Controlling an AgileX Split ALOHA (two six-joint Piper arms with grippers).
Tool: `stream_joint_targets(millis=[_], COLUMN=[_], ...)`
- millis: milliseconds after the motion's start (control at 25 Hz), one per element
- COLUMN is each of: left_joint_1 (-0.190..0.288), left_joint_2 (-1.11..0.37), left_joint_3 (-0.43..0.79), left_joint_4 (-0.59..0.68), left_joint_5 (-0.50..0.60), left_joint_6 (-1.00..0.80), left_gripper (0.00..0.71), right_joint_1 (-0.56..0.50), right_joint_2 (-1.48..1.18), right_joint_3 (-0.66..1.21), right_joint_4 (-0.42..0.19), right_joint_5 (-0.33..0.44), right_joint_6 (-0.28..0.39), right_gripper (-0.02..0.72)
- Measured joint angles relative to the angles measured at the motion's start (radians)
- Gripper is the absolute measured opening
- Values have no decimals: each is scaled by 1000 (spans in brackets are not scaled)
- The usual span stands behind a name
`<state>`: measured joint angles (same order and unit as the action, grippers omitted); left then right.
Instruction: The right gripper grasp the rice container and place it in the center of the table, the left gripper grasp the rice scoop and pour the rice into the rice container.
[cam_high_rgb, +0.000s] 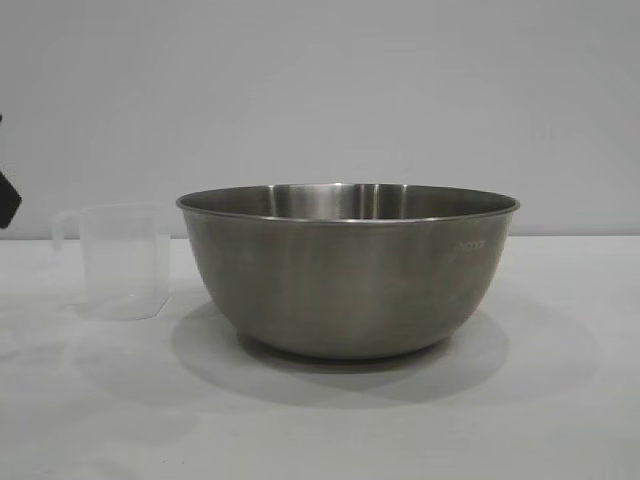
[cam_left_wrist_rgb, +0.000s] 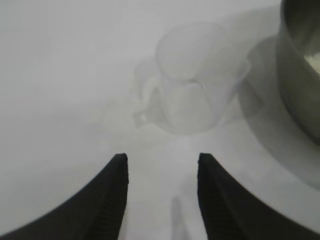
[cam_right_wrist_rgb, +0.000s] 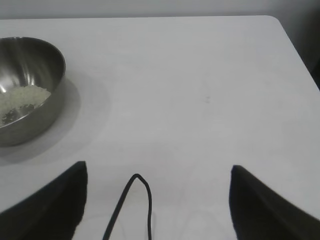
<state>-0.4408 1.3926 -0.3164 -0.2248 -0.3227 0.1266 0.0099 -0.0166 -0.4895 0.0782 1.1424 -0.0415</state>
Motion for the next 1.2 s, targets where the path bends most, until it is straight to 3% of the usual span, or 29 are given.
stream_joint_targets(millis=[120,280,560,760,800,1200], left_joint_1=[0,0,0,0,0,0], left_joint_2=[-89,-218,-417,-560,-595,-897], left_joint_3=[-80,-184,-328,-391,-392,-394], left_joint_4=[7,8,21,35,38,134], left_joint_5=[246,464,762,914,939,1317], left_joint_6=[0,5,25,25,25,11], left_gripper=[274,274,540,531,475,477], right_joint_1=[0,0,0,0,0,0], right_joint_2=[0,0,0,0,0,0], right_joint_3=[0,0,0,0,0,0], right_joint_4=[0,0,0,0,0,0], right_joint_5=[0,0,0,0,0,0], right_joint_6=[0,0,0,0,0,0], right_gripper=[528,528,528,528,528,528])
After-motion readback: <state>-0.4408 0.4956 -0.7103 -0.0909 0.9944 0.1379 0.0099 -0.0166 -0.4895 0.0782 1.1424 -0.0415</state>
